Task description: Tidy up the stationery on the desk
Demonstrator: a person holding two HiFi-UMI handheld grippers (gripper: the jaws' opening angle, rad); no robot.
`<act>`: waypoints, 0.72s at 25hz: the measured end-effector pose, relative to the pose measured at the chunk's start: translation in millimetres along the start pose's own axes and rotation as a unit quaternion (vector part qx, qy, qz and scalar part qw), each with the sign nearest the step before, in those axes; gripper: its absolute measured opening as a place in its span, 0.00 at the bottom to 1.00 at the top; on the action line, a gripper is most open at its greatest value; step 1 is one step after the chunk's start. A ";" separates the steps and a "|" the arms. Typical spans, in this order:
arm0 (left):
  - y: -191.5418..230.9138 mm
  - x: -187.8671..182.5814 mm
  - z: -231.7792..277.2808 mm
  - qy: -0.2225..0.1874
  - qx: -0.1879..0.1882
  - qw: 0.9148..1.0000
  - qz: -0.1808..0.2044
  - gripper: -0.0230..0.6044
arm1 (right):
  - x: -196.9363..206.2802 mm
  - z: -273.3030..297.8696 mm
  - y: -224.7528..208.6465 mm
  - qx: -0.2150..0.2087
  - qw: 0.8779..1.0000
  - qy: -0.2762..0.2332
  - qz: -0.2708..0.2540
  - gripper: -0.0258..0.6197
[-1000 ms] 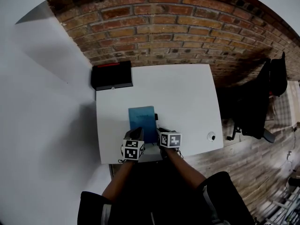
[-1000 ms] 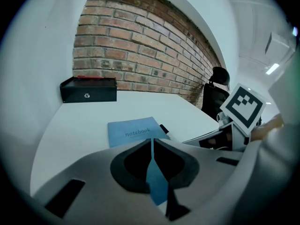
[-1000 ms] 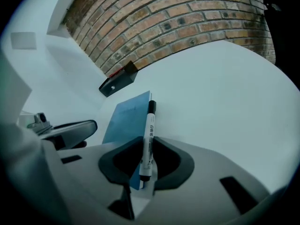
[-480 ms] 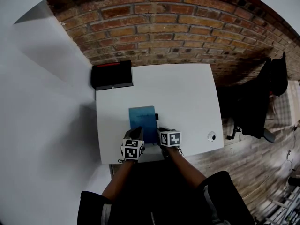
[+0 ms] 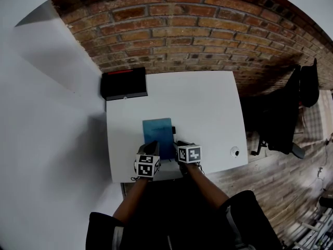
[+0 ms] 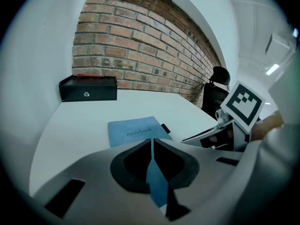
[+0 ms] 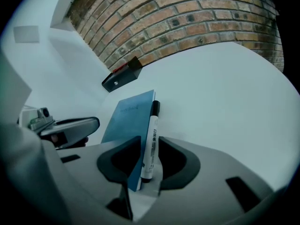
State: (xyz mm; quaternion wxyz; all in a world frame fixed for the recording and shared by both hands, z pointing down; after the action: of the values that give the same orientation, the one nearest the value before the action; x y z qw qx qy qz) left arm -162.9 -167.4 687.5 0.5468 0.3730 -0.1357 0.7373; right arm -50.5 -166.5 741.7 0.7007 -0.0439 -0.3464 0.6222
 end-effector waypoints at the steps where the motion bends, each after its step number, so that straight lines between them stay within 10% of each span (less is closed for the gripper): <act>1: -0.2 -0.3 -0.1 -0.001 0.000 1.000 0.000 0.08 | -0.9 -1.0 -0.3 0.000 1.000 -0.003 0.000 0.21; 18: -23.1 -19.1 -16.0 -0.050 0.008 0.999 0.011 0.08 | -33.9 -65.7 19.3 -0.009 0.989 -0.140 -0.046 0.10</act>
State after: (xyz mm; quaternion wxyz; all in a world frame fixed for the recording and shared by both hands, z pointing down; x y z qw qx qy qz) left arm -146.1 -162.7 658.4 0.5286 0.4122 -0.1611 0.7244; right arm -30.8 -168.5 667.9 0.6724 0.0530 -0.4487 0.5862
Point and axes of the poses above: the fingertips, and each gripper's own axes: z forward along the fingers, y to its left, x out of its underside, the point moved 2 cm from there along -z, backward along the fingers, and after that the axes turned 2 degrees about -x, right-handed, at the moved point
